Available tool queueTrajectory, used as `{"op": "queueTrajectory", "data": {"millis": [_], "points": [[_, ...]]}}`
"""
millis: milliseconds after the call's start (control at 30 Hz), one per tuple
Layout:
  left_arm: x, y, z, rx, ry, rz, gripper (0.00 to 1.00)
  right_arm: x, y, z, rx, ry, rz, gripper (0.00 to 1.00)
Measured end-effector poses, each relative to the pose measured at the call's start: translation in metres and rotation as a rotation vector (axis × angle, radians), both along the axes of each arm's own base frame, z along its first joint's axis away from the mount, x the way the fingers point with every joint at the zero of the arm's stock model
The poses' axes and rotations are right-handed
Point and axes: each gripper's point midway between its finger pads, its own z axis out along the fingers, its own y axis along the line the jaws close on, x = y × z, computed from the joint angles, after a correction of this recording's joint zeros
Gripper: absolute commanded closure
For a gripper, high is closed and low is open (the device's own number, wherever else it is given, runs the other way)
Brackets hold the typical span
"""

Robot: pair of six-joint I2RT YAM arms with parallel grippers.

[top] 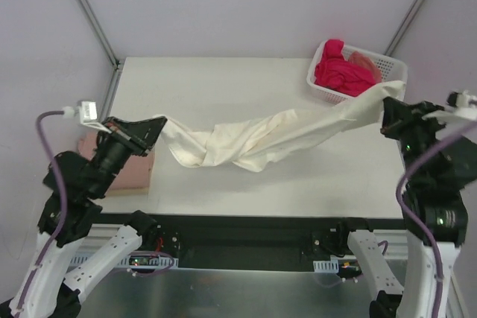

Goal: Fold and stack the t-shirts
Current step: Flatten out the tshirt

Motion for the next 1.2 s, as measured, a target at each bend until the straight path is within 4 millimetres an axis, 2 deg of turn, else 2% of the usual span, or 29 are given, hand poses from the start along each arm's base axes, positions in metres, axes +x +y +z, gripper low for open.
{"op": "queueTrajectory", "data": {"millis": [100,167,267,333,400,467,500,567,633,733,800,833,867,900,933,967,1000,1033,1067,1100,1200], "points": [[-0.031,0.016,0.050,-0.064,-0.137,-0.010,1.00,-0.057,-0.010,0.053,-0.021,-0.178,-0.050,0.99],[-0.049,0.024,0.077,-0.095,-0.206,-0.025,1.00,-0.092,-0.014,0.080,-0.035,-0.271,-0.076,1.00],[-0.069,0.032,0.105,-0.123,-0.269,-0.040,1.00,-0.141,-0.021,0.115,-0.052,-0.391,-0.114,0.99],[-0.079,0.037,0.118,-0.136,-0.296,-0.041,1.00,-0.166,-0.026,0.135,-0.065,-0.454,-0.142,0.99],[-0.085,0.043,0.125,-0.145,-0.308,-0.028,1.00,-0.182,-0.031,0.146,-0.076,-0.490,-0.172,0.99],[-0.084,0.051,0.126,-0.150,-0.300,0.010,1.00,-0.187,-0.036,0.148,-0.083,-0.497,-0.203,0.99],[-0.081,0.054,0.124,-0.148,-0.286,0.033,1.00,-0.186,-0.039,0.147,-0.085,-0.490,-0.218,1.00],[-0.065,0.062,0.113,-0.130,-0.223,0.116,1.00,-0.169,-0.045,0.138,-0.092,-0.434,-0.249,1.00],[-0.034,0.066,0.093,-0.085,-0.125,0.224,1.00,-0.139,-0.050,0.125,-0.105,-0.354,-0.275,0.99],[0.034,0.066,0.029,0.072,0.108,0.423,1.00,-0.064,-0.062,0.086,-0.137,-0.157,-0.331,0.99],[0.090,0.062,-0.046,0.240,0.348,0.506,1.00,0.004,-0.071,0.036,-0.179,0.049,-0.363,0.99],[0.111,0.072,-0.078,0.279,0.448,0.544,1.00,0.039,-0.073,0.005,-0.203,0.159,-0.366,0.99],[0.132,0.080,-0.123,0.330,0.585,0.565,1.00,0.068,-0.074,-0.027,-0.224,0.257,-0.359,0.99],[0.144,0.087,-0.164,0.369,0.706,0.575,1.00,0.090,-0.074,-0.058,-0.241,0.346,-0.348,0.98],[0.146,0.094,-0.211,0.413,0.850,0.571,1.00,0.110,-0.074,-0.097,-0.259,0.452,-0.334,0.97],[0.142,0.097,-0.241,0.440,0.945,0.563,1.00,0.123,-0.072,-0.140,-0.276,0.565,-0.311,0.95],[0.132,0.099,-0.269,0.464,1.039,0.546,1.00,0.126,-0.071,-0.168,-0.285,0.641,-0.294,0.96],[0.124,0.098,-0.284,0.478,1.097,0.525,1.00,0.126,-0.069,-0.193,-0.292,0.709,-0.276,0.97],[0.116,0.096,-0.293,0.488,1.141,0.503,1.00,0.124,-0.068,-0.217,-0.296,0.780,-0.260,0.99],[0.113,0.094,-0.295,0.491,1.154,0.493,1.00,0.123,-0.067,-0.230,-0.297,0.819,-0.250,0.99],[0.120,0.090,-0.287,0.475,1.122,0.474,1.00,0.124,-0.065,-0.235,-0.287,0.827,-0.247,0.99]]}}
